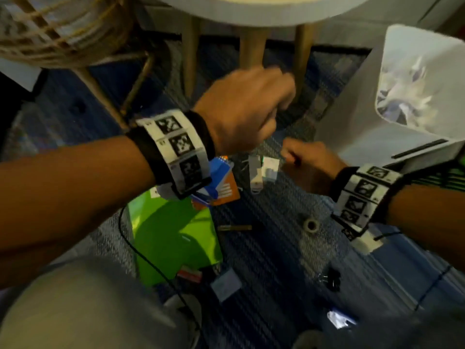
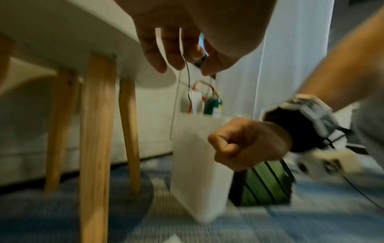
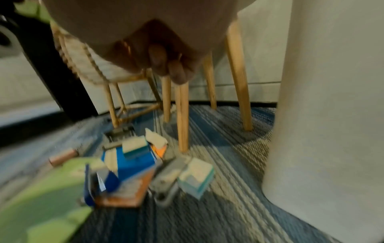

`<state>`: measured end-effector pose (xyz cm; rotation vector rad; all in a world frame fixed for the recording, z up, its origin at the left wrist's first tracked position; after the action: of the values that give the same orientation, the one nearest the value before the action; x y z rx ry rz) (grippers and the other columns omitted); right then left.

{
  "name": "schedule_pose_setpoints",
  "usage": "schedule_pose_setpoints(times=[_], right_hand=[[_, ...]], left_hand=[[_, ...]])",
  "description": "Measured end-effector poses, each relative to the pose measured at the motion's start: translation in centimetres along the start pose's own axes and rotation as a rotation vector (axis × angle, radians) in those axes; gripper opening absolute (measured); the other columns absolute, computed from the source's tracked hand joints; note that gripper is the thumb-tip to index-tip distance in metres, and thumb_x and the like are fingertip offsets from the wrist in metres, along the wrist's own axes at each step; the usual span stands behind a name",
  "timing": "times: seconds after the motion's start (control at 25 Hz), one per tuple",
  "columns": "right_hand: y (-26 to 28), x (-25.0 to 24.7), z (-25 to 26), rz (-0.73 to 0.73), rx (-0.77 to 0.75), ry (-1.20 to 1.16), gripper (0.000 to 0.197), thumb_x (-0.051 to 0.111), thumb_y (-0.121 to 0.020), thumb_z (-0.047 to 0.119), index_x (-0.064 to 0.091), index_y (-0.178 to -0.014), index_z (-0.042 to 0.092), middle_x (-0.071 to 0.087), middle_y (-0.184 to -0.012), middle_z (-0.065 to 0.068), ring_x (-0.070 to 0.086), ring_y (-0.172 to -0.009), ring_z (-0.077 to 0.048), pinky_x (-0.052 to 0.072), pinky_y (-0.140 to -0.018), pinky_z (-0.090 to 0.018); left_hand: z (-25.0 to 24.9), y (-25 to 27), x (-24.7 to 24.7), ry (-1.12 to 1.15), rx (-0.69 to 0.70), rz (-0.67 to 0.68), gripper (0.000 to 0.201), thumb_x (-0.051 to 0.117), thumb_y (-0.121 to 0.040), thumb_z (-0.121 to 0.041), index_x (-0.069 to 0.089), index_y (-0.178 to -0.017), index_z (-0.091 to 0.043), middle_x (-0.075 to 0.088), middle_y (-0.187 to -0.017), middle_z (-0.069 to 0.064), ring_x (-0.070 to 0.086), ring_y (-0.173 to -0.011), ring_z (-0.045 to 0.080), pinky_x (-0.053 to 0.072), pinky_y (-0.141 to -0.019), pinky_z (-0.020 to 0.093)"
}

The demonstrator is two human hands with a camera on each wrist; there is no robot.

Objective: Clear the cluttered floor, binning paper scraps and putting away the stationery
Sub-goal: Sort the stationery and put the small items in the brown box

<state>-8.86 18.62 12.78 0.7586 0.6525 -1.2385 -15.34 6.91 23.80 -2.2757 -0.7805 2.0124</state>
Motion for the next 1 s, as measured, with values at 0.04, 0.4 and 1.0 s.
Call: schedule_pose_setpoints(times=[0.04, 0.4, 1.0], right_hand=[[0.3, 2.6, -1.8, 0.139, 0.032, 0.128, 0.017, 0.048, -0.082, 0.023, 0.034, -0.072, 0.024, 0.043, -0.062, -0.003, 0.043, -0.056, -0.028, 0.041, -0.055, -0.043], [-3.2, 14.5, -7.1, 0.163, 0.518, -0.015, 0.056, 0.062, -0.085, 0.049, 0.047, -0.134, 0.026, 0.035, -0.137, -0.015, 0.048, -0.116, -0.039, 0.045, -0.096, -0.045], [9.8, 16.8, -11.9, 0.241, 0.757, 0.195, 0.038, 0.044, -0.087, 0.053, 0.046, -0.106, 0.020, 0.052, -0.110, -0.006, 0.054, -0.090, -0.031, 0.049, -0.076, -0.040]], left_hand=[[-0.7, 1.3, 2.7, 0.046, 0.024, 0.149, 0.013, 0.053, -0.075, -0.010, 0.052, -0.088, -0.013, 0.056, -0.079, 0.010, 0.053, -0.068, 0.031, 0.039, -0.058, 0.038], [4.5, 12.3, 21.5, -0.184, -0.230, 1.009, 0.031, 0.048, -0.094, -0.027, 0.045, -0.124, -0.020, 0.060, -0.102, 0.009, 0.059, -0.095, 0.033, 0.046, -0.067, 0.036], [5.3, 11.1, 28.4, -0.082, -0.213, 1.142, 0.027, 0.052, -0.096, -0.033, 0.055, -0.111, -0.011, 0.057, -0.104, 0.009, 0.058, -0.096, 0.030, 0.049, -0.066, 0.038]])
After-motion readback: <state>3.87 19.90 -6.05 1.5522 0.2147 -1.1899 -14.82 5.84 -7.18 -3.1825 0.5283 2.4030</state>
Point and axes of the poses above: each hand's wrist, its own y-axis away from the middle knuckle, its own x-axis out of the palm, z = x × y, the point moved 6 cm from there along -y, towards the middle knuckle
